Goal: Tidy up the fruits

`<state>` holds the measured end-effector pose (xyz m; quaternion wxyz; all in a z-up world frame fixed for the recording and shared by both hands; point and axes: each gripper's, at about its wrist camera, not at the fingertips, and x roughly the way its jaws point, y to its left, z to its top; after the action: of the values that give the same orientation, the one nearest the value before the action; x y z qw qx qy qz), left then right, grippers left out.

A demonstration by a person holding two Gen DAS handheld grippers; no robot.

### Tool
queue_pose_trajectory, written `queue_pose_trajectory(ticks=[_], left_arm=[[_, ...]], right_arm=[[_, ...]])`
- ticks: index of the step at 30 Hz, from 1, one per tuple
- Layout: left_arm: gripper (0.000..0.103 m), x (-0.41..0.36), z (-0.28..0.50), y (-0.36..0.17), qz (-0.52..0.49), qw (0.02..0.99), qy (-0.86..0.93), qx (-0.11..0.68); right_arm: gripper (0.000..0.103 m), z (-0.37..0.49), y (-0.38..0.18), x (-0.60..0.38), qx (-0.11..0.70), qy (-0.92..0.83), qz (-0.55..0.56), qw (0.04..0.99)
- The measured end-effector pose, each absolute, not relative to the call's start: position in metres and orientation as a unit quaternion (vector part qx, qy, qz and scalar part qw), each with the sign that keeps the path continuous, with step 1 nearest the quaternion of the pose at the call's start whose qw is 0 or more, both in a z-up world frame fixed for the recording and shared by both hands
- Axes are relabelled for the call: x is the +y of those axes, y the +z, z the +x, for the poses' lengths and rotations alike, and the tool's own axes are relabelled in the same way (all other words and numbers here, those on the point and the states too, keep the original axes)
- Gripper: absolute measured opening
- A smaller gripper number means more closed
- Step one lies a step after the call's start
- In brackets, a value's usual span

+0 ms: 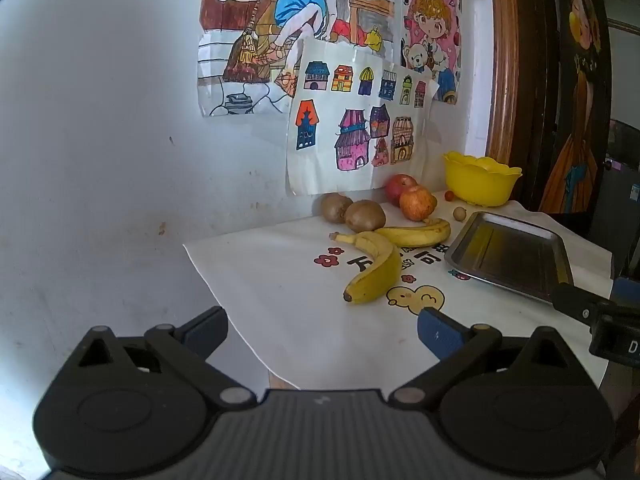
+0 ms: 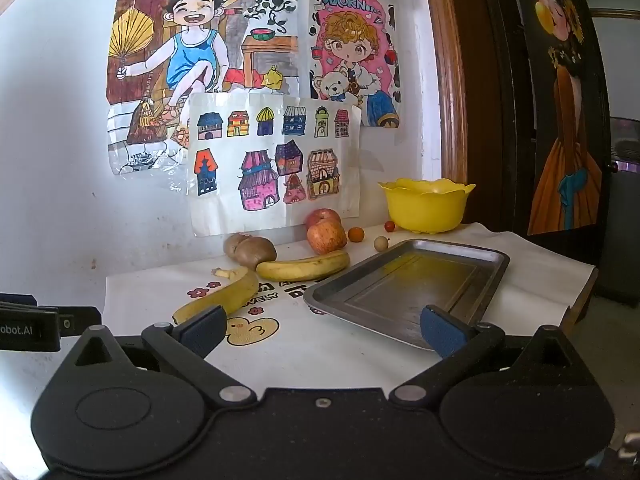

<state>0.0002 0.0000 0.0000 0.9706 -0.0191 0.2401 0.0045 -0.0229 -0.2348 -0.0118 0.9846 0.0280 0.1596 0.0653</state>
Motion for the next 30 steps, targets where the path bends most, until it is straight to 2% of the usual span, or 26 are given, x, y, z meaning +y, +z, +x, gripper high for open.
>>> queue_pose_trajectory(ticks=[30], left_arm=[[0.103,0.0000,0.0002,0.0000,-0.018,0.970,0.005,0.241]], right_arm=[[0.102,-0.0235,-0.0123,-0.2364,0.161,0.065,0.028,0.984]])
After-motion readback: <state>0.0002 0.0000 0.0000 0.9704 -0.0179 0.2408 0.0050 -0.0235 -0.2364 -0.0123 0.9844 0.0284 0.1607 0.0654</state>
